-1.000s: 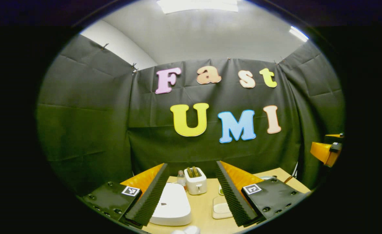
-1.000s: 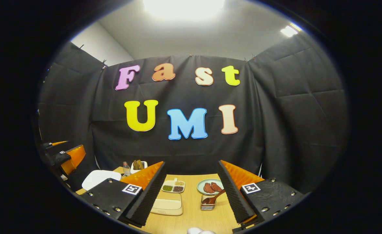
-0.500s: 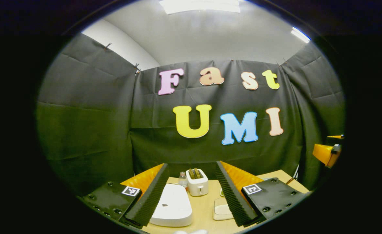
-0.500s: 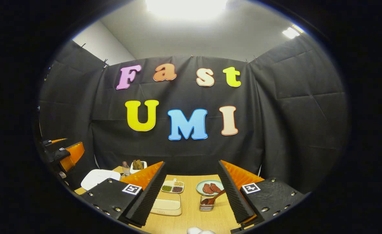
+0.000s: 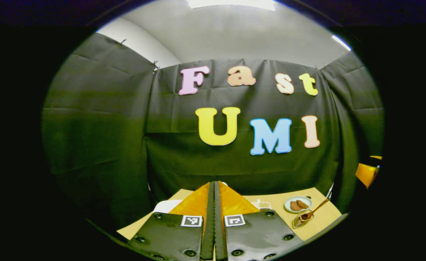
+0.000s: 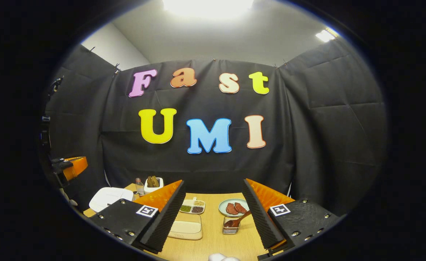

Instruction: Close the left gripper, press the button to open the rice cooker; take a wooden spoon from the chopstick holder with the right hand, scoop a spoonful of rice and pour it into the rice cooker, then put the wooden spoon back into the chopstick holder.

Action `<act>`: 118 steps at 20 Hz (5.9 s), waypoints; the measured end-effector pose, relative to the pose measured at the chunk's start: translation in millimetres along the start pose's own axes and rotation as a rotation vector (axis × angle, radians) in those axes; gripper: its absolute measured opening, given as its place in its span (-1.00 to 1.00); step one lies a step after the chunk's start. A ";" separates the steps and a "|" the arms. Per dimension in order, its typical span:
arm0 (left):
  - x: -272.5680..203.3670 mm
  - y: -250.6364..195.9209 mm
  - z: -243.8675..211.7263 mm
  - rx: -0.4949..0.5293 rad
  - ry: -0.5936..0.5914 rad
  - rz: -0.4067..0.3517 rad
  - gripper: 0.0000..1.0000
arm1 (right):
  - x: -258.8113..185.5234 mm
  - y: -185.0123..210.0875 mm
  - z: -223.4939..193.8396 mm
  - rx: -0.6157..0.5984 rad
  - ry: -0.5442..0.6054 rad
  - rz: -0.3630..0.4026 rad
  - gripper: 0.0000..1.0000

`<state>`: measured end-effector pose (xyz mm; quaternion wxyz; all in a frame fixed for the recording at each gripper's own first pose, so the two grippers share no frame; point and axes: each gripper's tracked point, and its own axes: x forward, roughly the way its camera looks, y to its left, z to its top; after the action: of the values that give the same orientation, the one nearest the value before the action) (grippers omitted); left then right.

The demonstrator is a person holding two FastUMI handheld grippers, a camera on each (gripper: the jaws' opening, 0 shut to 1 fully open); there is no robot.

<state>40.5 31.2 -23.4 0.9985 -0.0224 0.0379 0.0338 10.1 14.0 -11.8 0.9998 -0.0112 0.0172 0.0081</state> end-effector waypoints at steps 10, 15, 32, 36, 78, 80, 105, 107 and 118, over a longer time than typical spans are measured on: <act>97.3 85.4 -189.4 -0.077 0.398 0.192 -0.82 | 9.3 14.2 -25.1 -0.063 0.088 0.001 0.93; 111.8 98.0 -263.7 -0.049 0.497 0.232 -0.82 | 13.2 29.0 -41.5 -0.084 0.135 0.024 0.92; 110.2 107.4 -294.1 -0.027 0.600 0.263 -0.81 | 24.0 37.6 -56.9 -0.079 0.178 0.046 0.92; 127.7 113.8 -254.6 -0.011 0.410 0.261 -0.82 | 23.1 32.5 -41.6 -0.053 0.098 0.039 0.94; -28.5 -49.8 -39.5 -0.021 -0.033 -0.111 0.95 | 191.2 -118.4 -295.3 0.132 0.276 -0.187 0.98; -25.1 -50.3 -41.7 -0.014 -0.023 -0.102 0.99 | 212.7 -125.4 -311.2 0.162 0.299 -0.194 0.98; -14.0 -9.1 -57.2 -0.011 -0.012 -0.052 0.95 | 246.4 -100.2 -211.3 0.041 0.131 -0.123 -0.57; -14.9 0.1 -57.1 -0.019 -0.017 -0.049 1.00 | 240.0 -88.9 -177.5 -0.036 0.086 -0.119 -0.57; -18.1 66.1 -59.2 -0.077 -0.024 0.028 0.95 | 210.8 81.2 -103.7 -0.086 0.051 0.116 -0.48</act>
<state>13.5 93.1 -83.8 0.9966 -0.0600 0.0251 0.0496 215.9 96.2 -124.5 0.9954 -0.0532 0.0431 0.0665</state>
